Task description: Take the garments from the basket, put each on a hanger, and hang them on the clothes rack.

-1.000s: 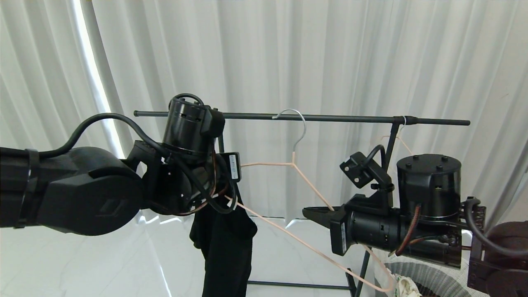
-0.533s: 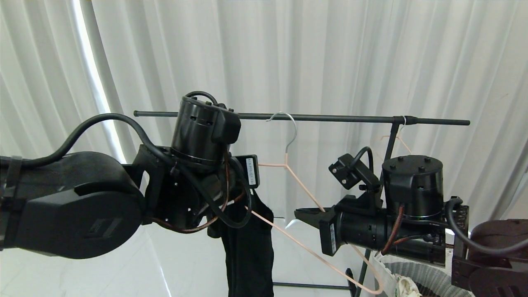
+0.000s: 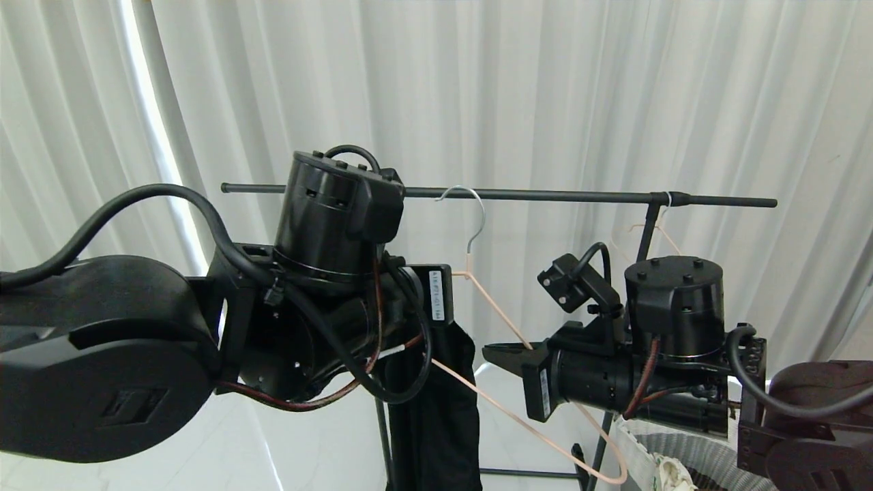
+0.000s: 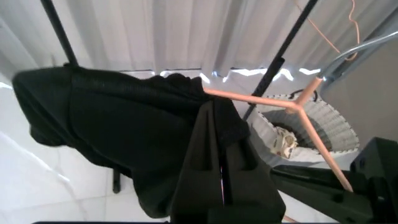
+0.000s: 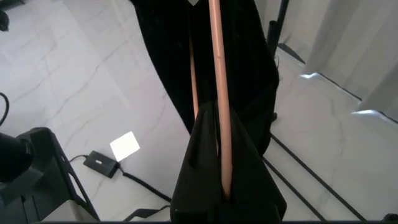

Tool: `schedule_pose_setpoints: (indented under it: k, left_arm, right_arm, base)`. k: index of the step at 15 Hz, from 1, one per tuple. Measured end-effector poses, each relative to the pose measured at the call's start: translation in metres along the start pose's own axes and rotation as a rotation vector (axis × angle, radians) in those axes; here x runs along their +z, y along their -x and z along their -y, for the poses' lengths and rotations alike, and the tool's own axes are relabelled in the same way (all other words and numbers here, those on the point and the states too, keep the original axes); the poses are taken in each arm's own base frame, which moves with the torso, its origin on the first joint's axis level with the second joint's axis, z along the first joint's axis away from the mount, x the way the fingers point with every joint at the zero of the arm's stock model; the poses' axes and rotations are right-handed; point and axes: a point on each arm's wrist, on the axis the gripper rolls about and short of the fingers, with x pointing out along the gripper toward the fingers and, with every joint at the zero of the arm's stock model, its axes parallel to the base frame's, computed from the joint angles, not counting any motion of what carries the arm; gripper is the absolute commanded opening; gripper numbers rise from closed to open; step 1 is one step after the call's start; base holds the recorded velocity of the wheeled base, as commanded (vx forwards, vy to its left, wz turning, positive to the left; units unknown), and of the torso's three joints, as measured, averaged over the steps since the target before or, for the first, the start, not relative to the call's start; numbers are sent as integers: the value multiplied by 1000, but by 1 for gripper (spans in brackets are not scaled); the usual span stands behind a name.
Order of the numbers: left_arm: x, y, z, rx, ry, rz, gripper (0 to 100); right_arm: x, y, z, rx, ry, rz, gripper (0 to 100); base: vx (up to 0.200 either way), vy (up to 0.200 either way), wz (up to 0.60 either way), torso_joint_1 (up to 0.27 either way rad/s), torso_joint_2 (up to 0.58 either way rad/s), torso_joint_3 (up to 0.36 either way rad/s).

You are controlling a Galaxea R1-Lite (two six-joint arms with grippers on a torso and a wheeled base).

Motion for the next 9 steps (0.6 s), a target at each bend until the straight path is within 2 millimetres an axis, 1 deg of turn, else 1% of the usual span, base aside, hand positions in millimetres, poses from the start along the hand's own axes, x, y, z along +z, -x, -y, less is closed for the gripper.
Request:
schedule_pose_setpoints:
  k: [1, 3, 5, 6, 9]
  left_arm:
    - [1, -1, -4, 12, -26, 3, 0]
    - [7, -4, -22, 56, -119, 7, 0]
    - [12, -5, -32, 18, -141, -2, 0]
    - [12, -4, -31, -21, -146, -5, 0]
    - [11, 1, -19, -125, -205, -11, 0]
  right_arm:
    - [-1, 0, 0, -1, 1, -4, 0]
    - [-4, 1, 2, -7, 3, -14, 0]
    - [-5, 1, 3, -4, 21, -21, 0]
    - [-6, 0, 2, -1, 27, -24, 0]
    - [-8, -3, -2, 15, 34, -33, 0]
  base:
    - [0, 0, 0, 0, 0, 0]
    - [0, 0, 0, 0, 0, 0]
    - [0, 0, 0, 0, 0, 0]
    - [0, 0, 0, 0, 0, 0]
    - [0, 0, 0, 0, 0, 0]
